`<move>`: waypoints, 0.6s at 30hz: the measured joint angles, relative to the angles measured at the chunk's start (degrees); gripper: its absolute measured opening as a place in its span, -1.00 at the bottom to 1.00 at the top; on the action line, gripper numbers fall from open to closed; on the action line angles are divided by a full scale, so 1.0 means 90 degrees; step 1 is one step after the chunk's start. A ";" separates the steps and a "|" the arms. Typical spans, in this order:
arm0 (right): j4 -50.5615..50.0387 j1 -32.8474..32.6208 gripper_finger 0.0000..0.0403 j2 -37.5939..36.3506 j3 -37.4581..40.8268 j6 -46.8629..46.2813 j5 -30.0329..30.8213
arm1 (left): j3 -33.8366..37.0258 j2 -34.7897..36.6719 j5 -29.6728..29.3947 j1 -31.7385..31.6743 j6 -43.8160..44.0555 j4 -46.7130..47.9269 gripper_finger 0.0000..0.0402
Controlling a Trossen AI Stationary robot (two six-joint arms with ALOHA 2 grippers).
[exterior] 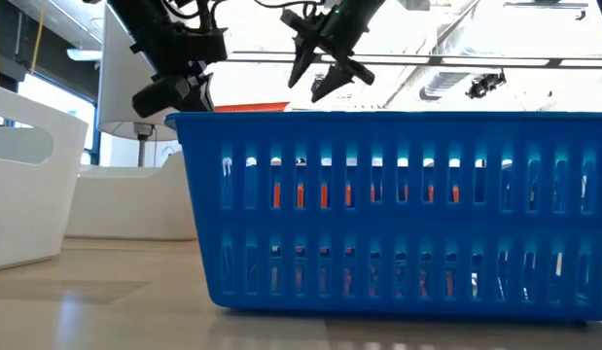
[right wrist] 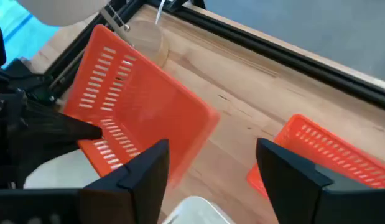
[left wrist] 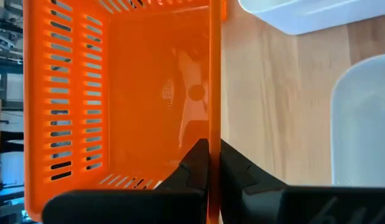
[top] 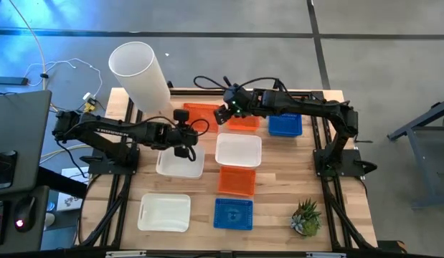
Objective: Stack baskets by color
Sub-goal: Stack the top left orange bin on the top right orange bin
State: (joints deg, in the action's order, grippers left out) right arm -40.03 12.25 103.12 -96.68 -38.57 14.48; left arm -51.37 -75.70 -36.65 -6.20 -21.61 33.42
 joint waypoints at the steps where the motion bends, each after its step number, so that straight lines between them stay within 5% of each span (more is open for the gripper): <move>1: 0.0037 -0.0005 0.13 0.0041 0.0000 -0.0012 -0.0029 | 0.0000 0.0000 0.0011 -0.0034 -0.0070 -0.0039 -1.00; 18: 0.0188 0.0060 -0.06 0.0737 0.0000 -0.0051 -0.0187 | 0.0002 -0.0107 -0.0081 -0.0026 -0.0174 -0.0193 -1.00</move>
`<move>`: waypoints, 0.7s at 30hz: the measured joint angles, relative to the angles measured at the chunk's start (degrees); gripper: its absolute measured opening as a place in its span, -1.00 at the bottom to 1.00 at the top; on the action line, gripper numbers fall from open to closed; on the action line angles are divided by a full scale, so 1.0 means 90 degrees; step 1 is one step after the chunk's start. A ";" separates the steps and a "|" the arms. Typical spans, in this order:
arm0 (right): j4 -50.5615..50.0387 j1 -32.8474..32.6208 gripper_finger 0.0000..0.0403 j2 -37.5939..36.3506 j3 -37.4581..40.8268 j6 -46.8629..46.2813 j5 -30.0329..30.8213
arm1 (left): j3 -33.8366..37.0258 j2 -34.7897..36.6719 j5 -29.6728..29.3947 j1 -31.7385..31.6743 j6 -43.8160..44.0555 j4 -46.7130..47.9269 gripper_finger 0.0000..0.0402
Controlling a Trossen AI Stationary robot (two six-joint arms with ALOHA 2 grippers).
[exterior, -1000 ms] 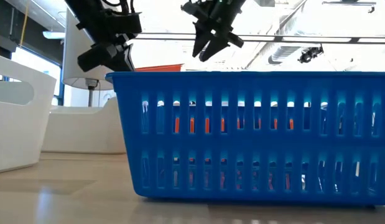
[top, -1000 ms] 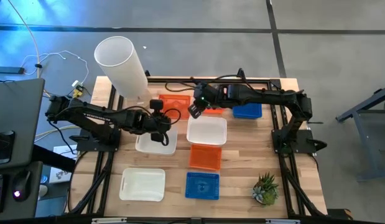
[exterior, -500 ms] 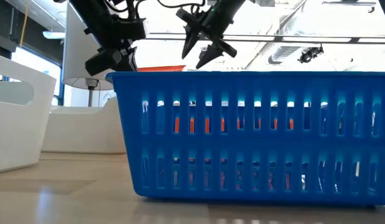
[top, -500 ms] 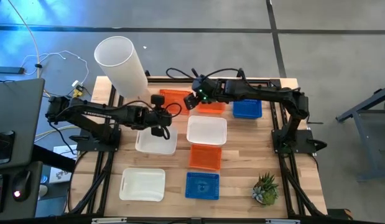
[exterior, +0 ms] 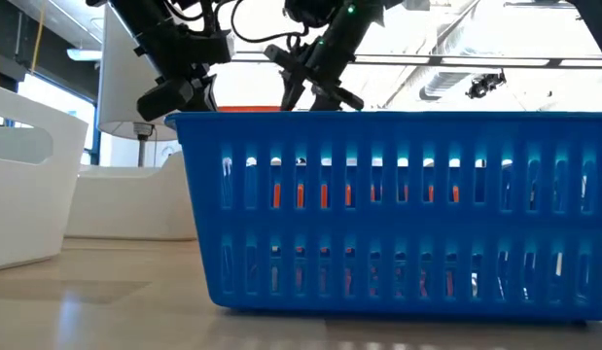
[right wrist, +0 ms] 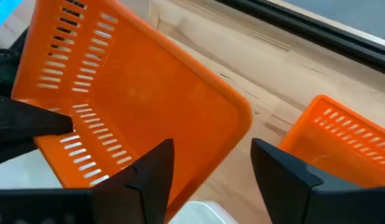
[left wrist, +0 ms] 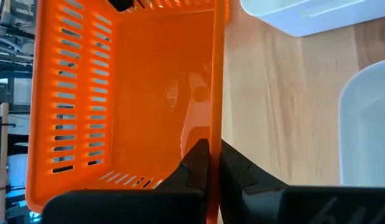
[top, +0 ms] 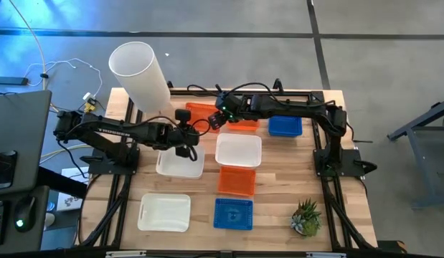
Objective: Stack baskets by color
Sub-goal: Stack the top left orange bin on the top right orange bin
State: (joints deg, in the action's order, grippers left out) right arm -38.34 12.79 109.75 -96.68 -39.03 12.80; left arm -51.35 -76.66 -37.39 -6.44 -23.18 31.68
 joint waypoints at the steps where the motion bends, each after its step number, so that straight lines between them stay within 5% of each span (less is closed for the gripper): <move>1: 0.0003 0.0015 -0.11 0.0013 0.0000 0.0002 -0.0046 | 0.0000 0.0000 -0.0018 0.0000 -0.0001 0.0000 -1.00; 10: 0.0105 0.0081 -0.90 0.0081 0.0000 0.0335 -0.0260 | 0.0000 0.0000 0.0013 0.0022 0.0000 -0.0213 -0.98; 21: -0.0023 0.0142 -0.97 0.0074 -0.0005 0.0561 -0.0265 | 0.0000 0.0000 0.0551 0.0024 0.0002 -0.0355 -0.71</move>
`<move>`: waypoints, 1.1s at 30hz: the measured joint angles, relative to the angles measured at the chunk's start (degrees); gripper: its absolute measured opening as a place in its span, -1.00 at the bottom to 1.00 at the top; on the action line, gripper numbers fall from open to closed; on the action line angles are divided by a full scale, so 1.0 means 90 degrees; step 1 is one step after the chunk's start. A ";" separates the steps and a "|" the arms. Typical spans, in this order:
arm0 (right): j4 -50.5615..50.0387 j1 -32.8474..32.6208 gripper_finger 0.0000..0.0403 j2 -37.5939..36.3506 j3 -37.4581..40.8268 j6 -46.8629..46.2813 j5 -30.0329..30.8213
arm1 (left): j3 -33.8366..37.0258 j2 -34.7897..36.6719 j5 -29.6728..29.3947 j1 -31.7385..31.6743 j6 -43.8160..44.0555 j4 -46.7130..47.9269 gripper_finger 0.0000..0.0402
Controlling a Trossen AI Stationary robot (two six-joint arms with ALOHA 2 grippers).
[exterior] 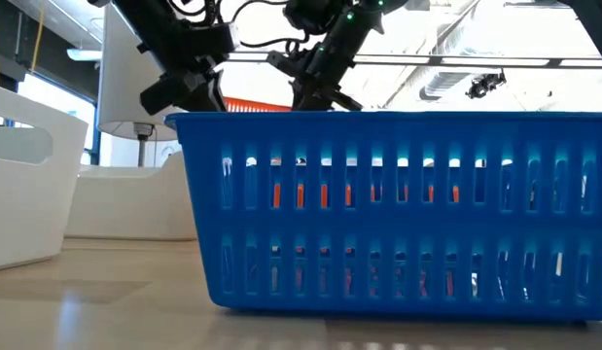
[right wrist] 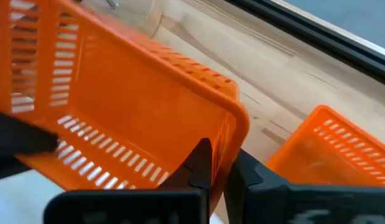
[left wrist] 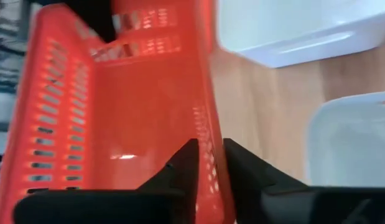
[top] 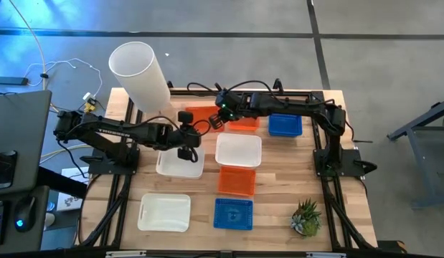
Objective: Stack baskets by color
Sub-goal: Stack the top left orange bin on the top right orange bin
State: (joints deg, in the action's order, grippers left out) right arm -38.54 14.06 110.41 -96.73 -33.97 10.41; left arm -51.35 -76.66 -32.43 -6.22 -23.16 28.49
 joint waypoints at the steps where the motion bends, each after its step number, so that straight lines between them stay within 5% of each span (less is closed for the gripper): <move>1: -0.0024 0.0027 -0.97 0.0000 0.0000 0.0001 -0.0006 | 0.0000 0.0000 0.0121 0.0001 0.0000 0.0001 -0.66; 12: -0.0690 0.0469 -1.00 -0.0017 0.0017 0.0269 -0.0081 | 0.0000 0.0007 0.0146 0.0077 0.0388 0.0032 -0.15; 33: -0.2224 0.2302 -1.00 -0.1008 0.0010 0.0535 -0.0880 | 0.0000 0.0010 0.0024 0.1056 0.0782 0.0006 -0.19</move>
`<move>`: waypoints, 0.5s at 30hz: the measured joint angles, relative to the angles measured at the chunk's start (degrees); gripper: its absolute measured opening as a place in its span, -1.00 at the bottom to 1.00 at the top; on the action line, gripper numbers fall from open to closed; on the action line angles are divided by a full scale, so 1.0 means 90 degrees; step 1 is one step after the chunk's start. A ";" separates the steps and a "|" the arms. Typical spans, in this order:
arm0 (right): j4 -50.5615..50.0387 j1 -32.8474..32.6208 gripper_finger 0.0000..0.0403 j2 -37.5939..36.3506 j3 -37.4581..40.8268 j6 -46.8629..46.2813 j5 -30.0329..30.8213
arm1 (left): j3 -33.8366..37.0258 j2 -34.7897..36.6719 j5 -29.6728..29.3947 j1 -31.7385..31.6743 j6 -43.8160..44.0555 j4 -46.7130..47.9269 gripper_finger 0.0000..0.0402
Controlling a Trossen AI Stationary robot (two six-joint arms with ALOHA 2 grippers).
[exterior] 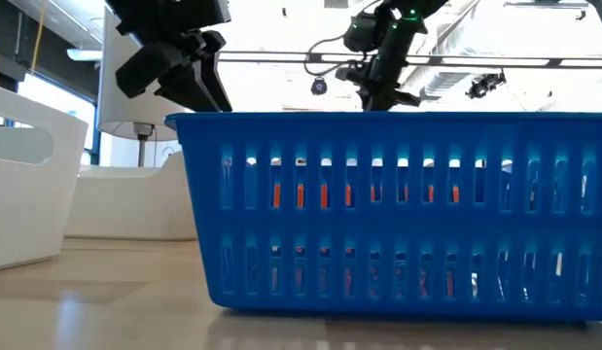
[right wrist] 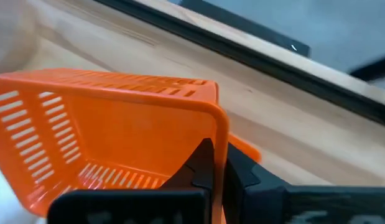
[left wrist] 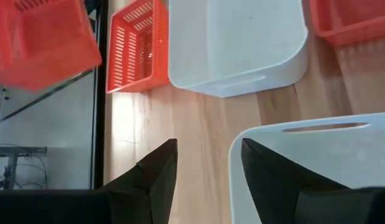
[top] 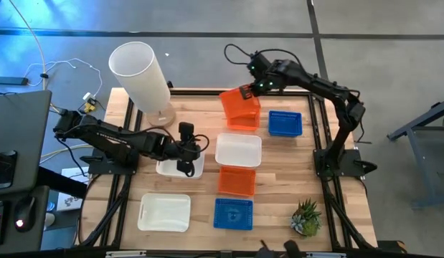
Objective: Stack baskets by color
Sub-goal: Stack the top left orange bin on the top right orange bin
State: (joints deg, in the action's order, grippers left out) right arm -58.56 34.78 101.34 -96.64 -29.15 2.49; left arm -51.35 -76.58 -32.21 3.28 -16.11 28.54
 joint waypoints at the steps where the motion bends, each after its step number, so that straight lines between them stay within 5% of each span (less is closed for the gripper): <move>1: -0.0143 0.0072 -1.00 -0.0012 0.0000 0.0048 0.0011 | 0.0000 0.0000 0.0000 0.0022 0.0043 0.0004 -0.19; 15: -0.1529 -0.0046 -1.00 -0.0116 0.0000 0.0247 0.0476 | 0.0000 0.0000 0.0002 0.0035 0.0060 0.0038 -0.18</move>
State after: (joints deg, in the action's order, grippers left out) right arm -72.32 34.36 100.29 -96.64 -26.93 6.77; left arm -51.35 -76.58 -32.18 3.60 -15.57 28.88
